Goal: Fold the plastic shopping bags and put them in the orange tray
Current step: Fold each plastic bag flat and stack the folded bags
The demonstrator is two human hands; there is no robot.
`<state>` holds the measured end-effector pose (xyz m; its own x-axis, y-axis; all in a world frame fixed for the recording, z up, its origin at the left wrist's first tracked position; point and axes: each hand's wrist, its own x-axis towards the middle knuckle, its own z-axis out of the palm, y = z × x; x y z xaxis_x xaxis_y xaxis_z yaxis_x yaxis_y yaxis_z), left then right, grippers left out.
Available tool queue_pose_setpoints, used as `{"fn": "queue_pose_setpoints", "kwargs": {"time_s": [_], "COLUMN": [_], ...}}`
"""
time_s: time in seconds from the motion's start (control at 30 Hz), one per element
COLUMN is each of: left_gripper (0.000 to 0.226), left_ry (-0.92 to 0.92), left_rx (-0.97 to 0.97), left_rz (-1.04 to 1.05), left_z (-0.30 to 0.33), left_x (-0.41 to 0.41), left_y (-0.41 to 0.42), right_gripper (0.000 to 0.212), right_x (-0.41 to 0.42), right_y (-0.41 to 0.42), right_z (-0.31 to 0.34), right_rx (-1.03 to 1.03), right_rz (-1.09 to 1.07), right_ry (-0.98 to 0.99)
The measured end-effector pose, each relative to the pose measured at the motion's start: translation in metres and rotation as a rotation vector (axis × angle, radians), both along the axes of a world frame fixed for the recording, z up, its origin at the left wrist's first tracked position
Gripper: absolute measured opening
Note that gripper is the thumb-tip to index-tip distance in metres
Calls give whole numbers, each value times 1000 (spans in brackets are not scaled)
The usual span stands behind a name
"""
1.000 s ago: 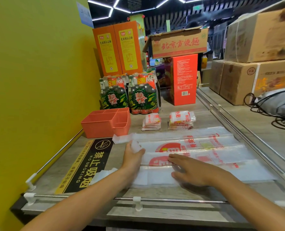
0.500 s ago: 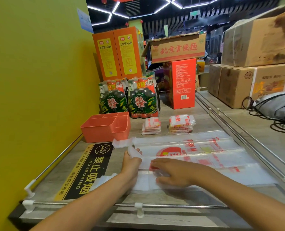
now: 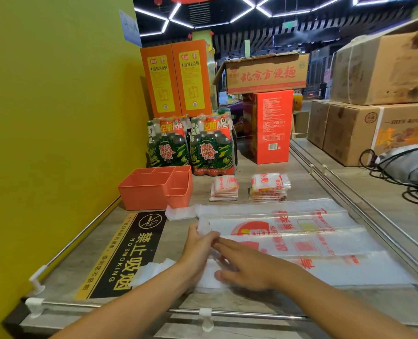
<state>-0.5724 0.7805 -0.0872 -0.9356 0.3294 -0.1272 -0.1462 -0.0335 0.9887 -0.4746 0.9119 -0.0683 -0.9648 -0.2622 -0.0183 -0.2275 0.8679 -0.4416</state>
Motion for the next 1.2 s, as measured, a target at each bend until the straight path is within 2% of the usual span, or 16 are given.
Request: {"fn": "queue_pose_setpoints", "kwargs": {"time_s": [0.1, 0.17, 0.23, 0.33, 0.43, 0.53, 0.63, 0.7, 0.8, 0.87, 0.93, 1.0, 1.13, 1.2], "left_gripper": [40, 47, 56, 49, 44, 37, 41, 43, 33, 49, 65, 68, 62, 55], "left_ry": [106, 179, 311, 508, 685, 773, 795, 784, 763, 769, 784, 829, 938, 968], "left_rx": [-52, -122, -248, -439, -652, -836, -947, -954, -918, -905, -883, -886, -905, -882], "left_rz": [-88, -92, -84, -219, -323, -373, -424, -436, -431, -433, -459, -497, -555, -574], "left_z": [-4, -2, 3, 8, 11, 7, 4, 2, 3, 3, 2, 4, 12, 12], "left_x": [2, 7, 13, 18, 19, 19, 18, 18, 18, 15, 11, 6, -2, -3], "left_y": [-2, -2, -2, -3, 3, 11, 13, 13, 12, 8, 1, -10, -29, -32], "right_gripper": [65, 60, 57, 52, 56, 52, 70, 64, 40, 35, 35, 41, 73, 67], "right_x": [2, 1, 3, 10, 10, 6, 8, 10, 10, 10, 11, 12, 9, 7], "right_y": [3, 13, 29, 42, 41, 43, 43, 37, 31, 30, 30, 29, 25, 21], "right_z": [4, 3, 2, 3, 4, 2, 4, 4, 4, 5, 6, 4, 0, 0], "right_rx": [-55, -5, 25, 36, 45, -65, -192, -220, -124, -104, -124, -146, -119, -16], "right_rz": [-9, -33, -118, -161, -156, -189, -244, -232, -236, -237, -226, -220, -226, -220], "right_ry": [-12, 5, 31, -18, -82, -91, -36, 21, 46, 30, 21, 19, 49, 98]}}
